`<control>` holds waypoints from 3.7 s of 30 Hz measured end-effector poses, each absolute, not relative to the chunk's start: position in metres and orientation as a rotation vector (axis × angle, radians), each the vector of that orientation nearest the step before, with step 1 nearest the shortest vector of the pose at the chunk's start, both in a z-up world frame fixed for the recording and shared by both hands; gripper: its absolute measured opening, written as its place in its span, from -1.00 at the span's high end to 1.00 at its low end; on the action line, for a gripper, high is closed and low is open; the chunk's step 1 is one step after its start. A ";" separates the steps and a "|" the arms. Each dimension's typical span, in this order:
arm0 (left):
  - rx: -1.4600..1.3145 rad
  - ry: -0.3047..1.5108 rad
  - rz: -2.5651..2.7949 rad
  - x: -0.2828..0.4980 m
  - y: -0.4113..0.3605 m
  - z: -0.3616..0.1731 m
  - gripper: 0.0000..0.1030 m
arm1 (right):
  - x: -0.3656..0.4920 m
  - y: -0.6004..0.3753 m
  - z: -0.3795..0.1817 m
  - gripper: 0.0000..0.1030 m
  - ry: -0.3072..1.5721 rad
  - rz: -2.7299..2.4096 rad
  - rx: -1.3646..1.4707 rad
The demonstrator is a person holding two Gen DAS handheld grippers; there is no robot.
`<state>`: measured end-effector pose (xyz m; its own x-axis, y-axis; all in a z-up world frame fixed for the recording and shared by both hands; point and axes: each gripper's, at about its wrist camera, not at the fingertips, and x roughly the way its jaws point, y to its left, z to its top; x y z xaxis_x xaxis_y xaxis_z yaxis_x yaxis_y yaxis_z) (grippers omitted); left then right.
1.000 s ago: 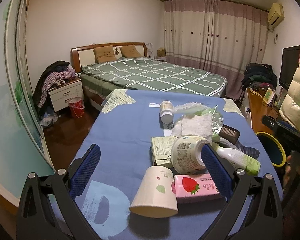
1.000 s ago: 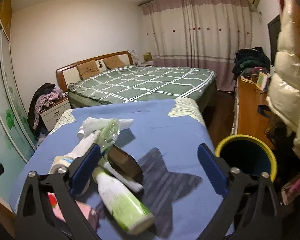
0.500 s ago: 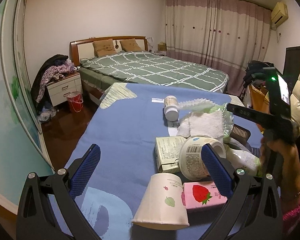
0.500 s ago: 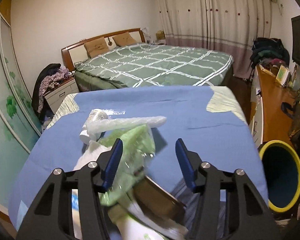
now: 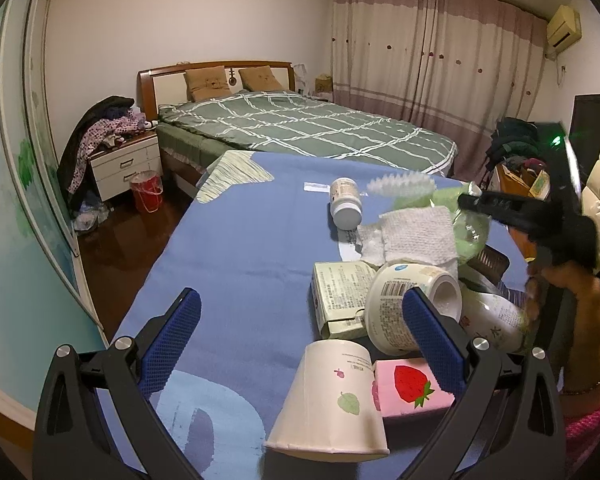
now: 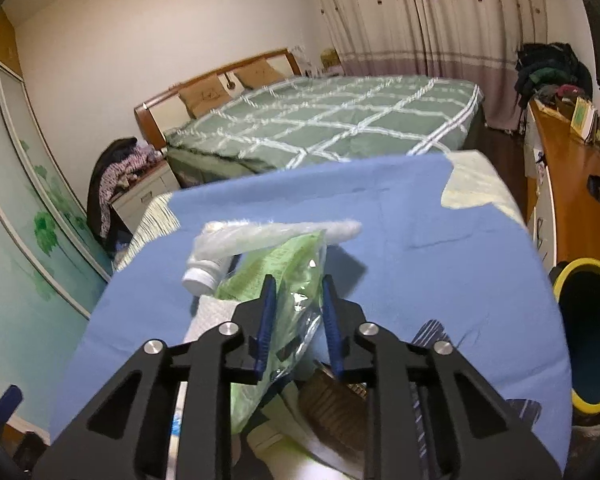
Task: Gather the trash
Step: 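Grasp the green plastic bag with the right gripper, then carry the green bag to the yellow-rimmed bin and release it, then grasp the white paper cup with the left gripper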
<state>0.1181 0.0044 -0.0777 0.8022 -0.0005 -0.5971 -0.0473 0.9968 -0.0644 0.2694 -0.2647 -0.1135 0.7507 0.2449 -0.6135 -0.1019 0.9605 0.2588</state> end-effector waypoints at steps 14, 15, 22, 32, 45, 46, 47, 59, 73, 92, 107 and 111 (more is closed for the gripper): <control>-0.056 0.627 -0.008 0.111 -0.005 -0.077 -0.93 | 0.211 -0.285 -0.061 0.58 0.531 0.156 0.172; -0.054 0.627 -0.010 0.110 -0.006 -0.077 -0.93 | 0.206 -0.288 -0.058 0.58 0.521 0.151 0.174; -0.049 0.632 -0.033 0.109 -0.014 -0.078 -0.93 | 0.176 -0.325 -0.038 0.58 0.457 0.107 0.214; -0.040 0.631 -0.050 0.108 -0.025 -0.078 -0.93 | 0.159 -0.405 -0.037 0.59 0.423 -0.099 0.269; -0.018 0.658 -0.072 0.116 -0.045 -0.083 -0.93 | 0.186 -0.538 -0.111 0.55 0.558 -0.463 0.357; -0.016 0.660 -0.073 0.117 -0.046 -0.084 -0.93 | 0.189 -0.546 -0.119 0.55 0.575 -0.482 0.366; -0.014 0.660 -0.073 0.117 -0.047 -0.084 -0.93 | 0.191 -0.553 -0.125 0.51 0.587 -0.496 0.372; 0.011 0.675 -0.059 0.117 -0.048 -0.093 -0.93 | 0.189 -0.560 -0.152 -0.07 0.631 -0.512 0.423; 0.005 0.754 -0.065 0.089 -0.017 -0.132 -0.93 | 0.186 -0.531 -0.137 -0.13 0.600 -0.420 0.398; -0.008 0.851 -0.144 0.090 -0.009 -0.166 -0.53 | 0.188 -0.512 -0.138 -0.15 0.613 -0.377 0.383; 0.012 0.746 -0.127 0.078 -0.002 -0.130 -0.26 | 0.183 -0.514 -0.136 -0.15 0.601 -0.350 0.387; 0.022 0.708 -0.146 0.076 -0.006 -0.106 -0.27 | 0.176 -0.516 -0.132 -0.15 0.589 -0.354 0.382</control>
